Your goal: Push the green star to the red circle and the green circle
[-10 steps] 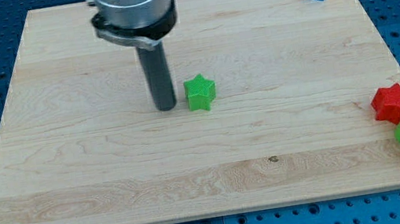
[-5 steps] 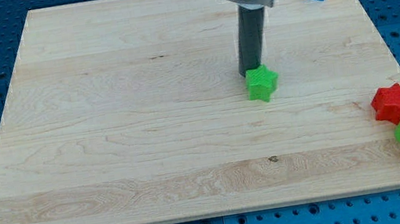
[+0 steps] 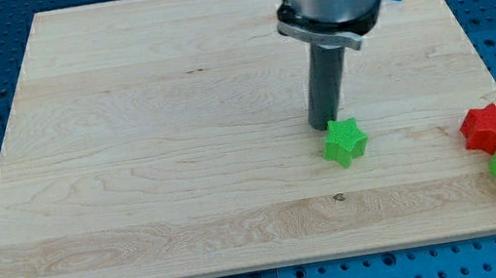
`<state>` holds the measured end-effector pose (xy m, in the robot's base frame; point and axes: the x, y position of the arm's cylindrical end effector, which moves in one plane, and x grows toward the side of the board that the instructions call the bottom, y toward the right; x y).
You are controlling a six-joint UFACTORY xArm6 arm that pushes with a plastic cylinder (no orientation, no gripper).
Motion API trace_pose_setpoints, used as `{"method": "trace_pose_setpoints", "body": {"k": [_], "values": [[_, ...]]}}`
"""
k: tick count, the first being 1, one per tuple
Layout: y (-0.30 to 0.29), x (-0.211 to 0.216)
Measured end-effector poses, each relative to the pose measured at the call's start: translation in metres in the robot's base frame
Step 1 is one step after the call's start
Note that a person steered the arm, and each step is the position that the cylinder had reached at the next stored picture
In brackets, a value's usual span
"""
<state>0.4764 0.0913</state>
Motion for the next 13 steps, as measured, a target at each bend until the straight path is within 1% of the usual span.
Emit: {"method": "trace_pose_setpoints", "body": {"k": [1, 2, 3, 4, 6, 7, 9, 11, 12, 13], "values": [[0.023, 0.011], [0.014, 0.009], [-0.024, 0.009], [-0.022, 0.014], [0.034, 0.036], [0.043, 0.044], [0.011, 0.06], [0.062, 0.076], [0.065, 0.078], [0.053, 0.09]]}}
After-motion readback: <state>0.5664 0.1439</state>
